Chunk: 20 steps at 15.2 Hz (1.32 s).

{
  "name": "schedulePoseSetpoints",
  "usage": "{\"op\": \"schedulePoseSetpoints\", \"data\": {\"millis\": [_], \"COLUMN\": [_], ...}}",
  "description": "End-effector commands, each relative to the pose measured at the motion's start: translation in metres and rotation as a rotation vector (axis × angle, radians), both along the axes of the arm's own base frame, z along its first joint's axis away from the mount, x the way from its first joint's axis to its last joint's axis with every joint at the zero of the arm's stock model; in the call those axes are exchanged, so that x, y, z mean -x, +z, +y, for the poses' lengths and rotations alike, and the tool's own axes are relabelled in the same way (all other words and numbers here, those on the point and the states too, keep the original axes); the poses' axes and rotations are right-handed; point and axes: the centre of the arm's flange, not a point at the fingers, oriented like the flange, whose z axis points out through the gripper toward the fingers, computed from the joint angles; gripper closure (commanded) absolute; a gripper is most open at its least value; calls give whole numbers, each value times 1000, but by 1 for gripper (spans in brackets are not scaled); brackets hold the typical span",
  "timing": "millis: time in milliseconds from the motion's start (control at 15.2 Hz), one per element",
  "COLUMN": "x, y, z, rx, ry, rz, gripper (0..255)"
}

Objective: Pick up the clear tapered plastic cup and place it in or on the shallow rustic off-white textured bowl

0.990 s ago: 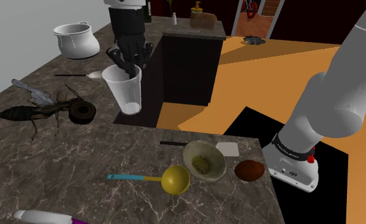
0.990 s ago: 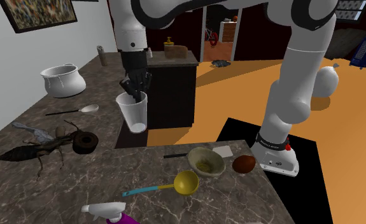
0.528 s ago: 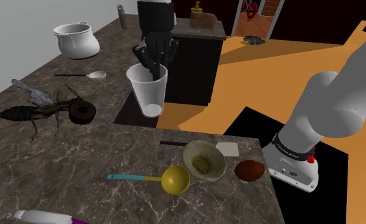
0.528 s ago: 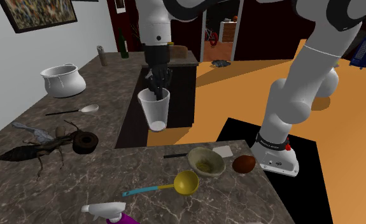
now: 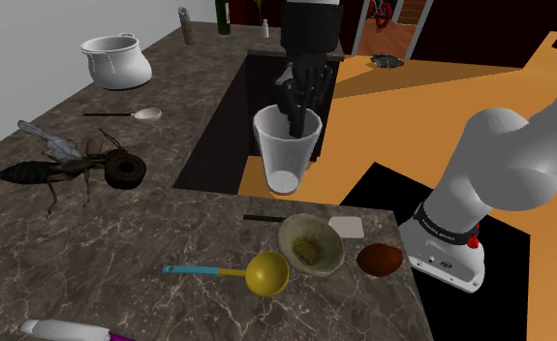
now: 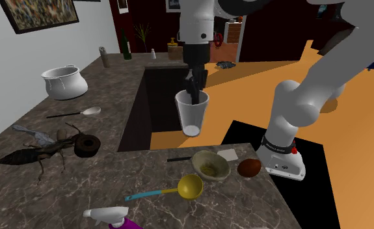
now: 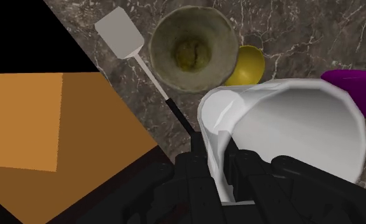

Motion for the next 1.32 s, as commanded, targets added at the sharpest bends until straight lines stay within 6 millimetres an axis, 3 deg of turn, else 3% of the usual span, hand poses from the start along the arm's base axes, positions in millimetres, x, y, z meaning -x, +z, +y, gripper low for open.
{"op": "schedulePoseSetpoints", "data": {"millis": [0, 264, 1254], "x": [26, 75, 75], "y": [5, 12, -67], "z": [-8, -23, -23], "rx": [-1, -1, -1], "ry": [0, 0, 0], "rz": [0, 0, 0], "gripper": [255, 255, 255]}}
